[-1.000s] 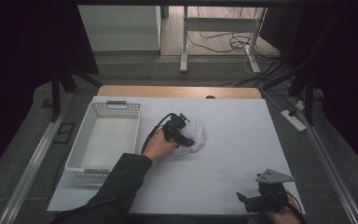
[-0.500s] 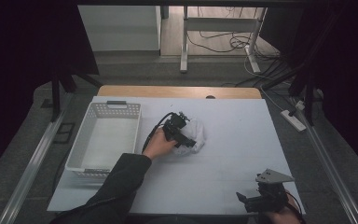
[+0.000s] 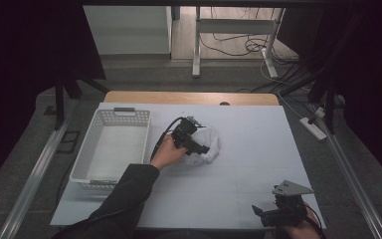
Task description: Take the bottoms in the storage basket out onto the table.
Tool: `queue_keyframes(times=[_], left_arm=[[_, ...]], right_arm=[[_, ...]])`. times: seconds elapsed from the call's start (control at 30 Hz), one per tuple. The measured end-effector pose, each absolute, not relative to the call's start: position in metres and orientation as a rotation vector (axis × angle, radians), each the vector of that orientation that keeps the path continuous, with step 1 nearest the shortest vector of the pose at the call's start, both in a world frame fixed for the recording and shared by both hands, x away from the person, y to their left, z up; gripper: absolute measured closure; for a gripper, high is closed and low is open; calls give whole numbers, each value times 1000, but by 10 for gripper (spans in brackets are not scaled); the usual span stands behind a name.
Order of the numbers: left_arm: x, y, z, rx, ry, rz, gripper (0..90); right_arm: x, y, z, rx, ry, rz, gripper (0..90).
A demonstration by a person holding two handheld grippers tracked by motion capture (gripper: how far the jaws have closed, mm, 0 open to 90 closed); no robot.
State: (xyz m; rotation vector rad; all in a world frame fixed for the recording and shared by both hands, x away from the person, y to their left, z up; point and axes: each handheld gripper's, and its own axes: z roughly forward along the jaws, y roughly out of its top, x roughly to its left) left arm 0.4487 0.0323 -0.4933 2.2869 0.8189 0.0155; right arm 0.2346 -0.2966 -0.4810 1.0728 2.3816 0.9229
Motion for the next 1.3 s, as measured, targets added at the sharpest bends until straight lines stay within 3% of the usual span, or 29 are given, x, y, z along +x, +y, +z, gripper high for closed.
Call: queue_keyframes(times=[0.7, 1.3], left_arm=[[435, 38, -470, 2225, 696, 4, 0], [426, 46, -453, 2212, 683, 77, 0]], right_arm=[[234, -296, -481, 1067, 2385, 921, 2], [235, -296, -481, 1067, 2387, 920, 2]])
